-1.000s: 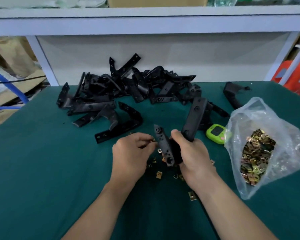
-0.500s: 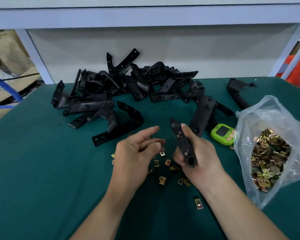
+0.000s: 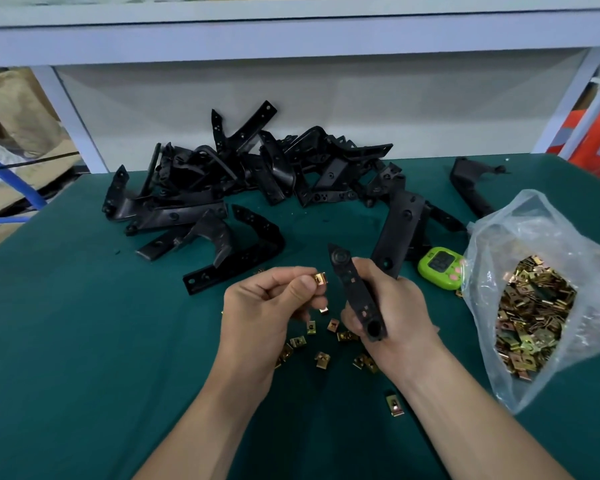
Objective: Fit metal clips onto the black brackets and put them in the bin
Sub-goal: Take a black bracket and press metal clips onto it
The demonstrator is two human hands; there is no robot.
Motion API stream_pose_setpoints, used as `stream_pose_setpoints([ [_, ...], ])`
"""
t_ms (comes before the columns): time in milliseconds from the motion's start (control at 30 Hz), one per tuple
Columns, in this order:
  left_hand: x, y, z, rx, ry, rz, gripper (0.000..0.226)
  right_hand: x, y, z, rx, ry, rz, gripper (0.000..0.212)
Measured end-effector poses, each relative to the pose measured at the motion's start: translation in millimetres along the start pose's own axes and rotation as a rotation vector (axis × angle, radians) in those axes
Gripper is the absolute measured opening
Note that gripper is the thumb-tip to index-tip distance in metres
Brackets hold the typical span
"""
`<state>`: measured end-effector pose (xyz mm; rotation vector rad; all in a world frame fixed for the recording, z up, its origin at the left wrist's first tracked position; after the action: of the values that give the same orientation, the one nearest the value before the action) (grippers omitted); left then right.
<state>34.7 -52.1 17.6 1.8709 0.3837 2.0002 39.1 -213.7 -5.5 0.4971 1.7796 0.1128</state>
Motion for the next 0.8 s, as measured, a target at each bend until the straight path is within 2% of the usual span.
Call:
stream_pose_setpoints([
  [67, 0.4, -1.1, 0.3, 0.014, 0.001, 0.013, 0.013, -0.9, 0.7, -1.5, 0.0, 0.002, -0.01, 0.04],
  [167, 0.6, -4.1, 0.1, 0.012, -0.024, 0.006, 0.021, -3.3, 2.0, -3.9, 0.004, -0.009, -0.045, 0.029],
  [300, -0.4, -5.8, -0.6, 0.002, -0.061, -0.029, 0.03, -3.8, 3.8, -6.7, 0.011, -0.018, -0.071, 0.032],
  [400, 0.0, -4.9, -1.1, 0.011, -0.07, -0.074, 0.027, -4.2, 4.9, -7.7, 0.008, -0.023, -0.093, 0.031],
  [533, 1.1, -3.6, -2.2, 0.04, -0.072, -0.079, 0.011, -4.0, 5.3, -6.7, 0.006, -0.045, -0.148, 0.025],
  [733, 1.5, -5.7, -3.2, 0.027, -0.071, -0.037, 0.019, -0.3, 5.7, -5.8, 0.003, -0.059, -0.193, 0.018],
  [800, 0.3, -7.0, -2.6, 0.013, -0.084, -0.011, 0.03, 0.2, 7.6, -6.0, -0.007, -0.07, -0.213, 0.019],
])
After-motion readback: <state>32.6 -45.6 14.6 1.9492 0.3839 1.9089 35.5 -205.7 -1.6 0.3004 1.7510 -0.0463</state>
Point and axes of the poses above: each hand's wrist, its own z-axis towards the middle knuckle, its own y-axis out of the palm, x = y × z, the point moved 6 cm from there along z, towards the middle knuckle, and after that the axes turned 9 degrees about -z, right-handed, at the moved point
